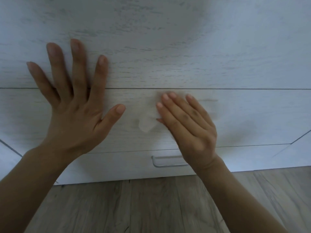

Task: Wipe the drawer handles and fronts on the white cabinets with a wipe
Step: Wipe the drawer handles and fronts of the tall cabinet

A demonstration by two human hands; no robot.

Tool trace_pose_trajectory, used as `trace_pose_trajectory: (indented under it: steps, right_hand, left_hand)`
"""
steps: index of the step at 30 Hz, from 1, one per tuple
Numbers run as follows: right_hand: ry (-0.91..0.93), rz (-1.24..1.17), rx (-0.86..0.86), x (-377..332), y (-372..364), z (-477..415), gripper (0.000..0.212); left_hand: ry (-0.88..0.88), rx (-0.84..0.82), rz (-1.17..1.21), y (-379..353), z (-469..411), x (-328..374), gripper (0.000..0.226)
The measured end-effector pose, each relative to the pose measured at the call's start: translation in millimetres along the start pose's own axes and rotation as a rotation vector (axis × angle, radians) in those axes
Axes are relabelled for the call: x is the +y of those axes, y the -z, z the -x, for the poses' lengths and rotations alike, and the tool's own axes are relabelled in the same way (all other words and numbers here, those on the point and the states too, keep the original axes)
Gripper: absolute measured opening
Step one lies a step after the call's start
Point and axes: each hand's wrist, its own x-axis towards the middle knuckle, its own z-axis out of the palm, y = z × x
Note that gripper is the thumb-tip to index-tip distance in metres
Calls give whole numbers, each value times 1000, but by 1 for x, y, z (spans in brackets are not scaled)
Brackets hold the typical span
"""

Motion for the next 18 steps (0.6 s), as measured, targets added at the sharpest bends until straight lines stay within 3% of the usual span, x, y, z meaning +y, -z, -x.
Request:
trace_pose_trajectory:
  steps: [7, 12, 18]
  right_hand:
    - [-50, 57, -8, 14, 14, 10, 26]
    - [45, -12, 0, -9, -16, -10, 25]
    - [-1, 57, -41, 23, 19, 12, 27]
  left_hand:
    - [11, -14, -3, -1, 1, 0, 66]
    - [-10, 4, 2, 1, 1, -2, 67]
    - [-6, -7, 12, 1, 1, -2, 67]
